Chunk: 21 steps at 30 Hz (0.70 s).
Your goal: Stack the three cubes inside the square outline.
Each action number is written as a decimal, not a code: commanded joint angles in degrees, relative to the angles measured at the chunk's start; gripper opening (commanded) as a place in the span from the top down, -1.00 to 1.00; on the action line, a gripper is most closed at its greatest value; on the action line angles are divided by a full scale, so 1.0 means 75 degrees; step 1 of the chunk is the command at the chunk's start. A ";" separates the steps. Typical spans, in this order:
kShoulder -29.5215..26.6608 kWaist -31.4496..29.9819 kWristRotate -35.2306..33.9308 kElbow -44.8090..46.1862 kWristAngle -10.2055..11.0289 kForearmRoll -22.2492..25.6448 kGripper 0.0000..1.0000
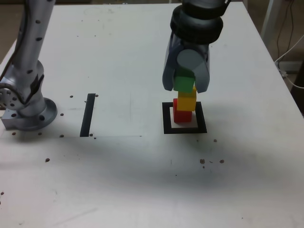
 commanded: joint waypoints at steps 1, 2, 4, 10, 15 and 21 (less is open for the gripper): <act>0.0053 0.0051 0.0035 -0.0033 -0.0021 -0.0023 0.73; 0.0057 0.0059 0.0049 -0.0031 -0.0027 -0.0052 0.73; 0.0066 0.0066 0.0078 -0.0027 -0.0048 -0.0111 0.70; 0.0102 0.0068 0.0187 0.0052 -0.0126 -0.0226 0.45; 0.0102 0.0070 0.0213 0.0160 -0.0127 -0.0238 0.26; 0.0070 0.0075 0.0243 0.0181 -0.0097 -0.0212 -0.80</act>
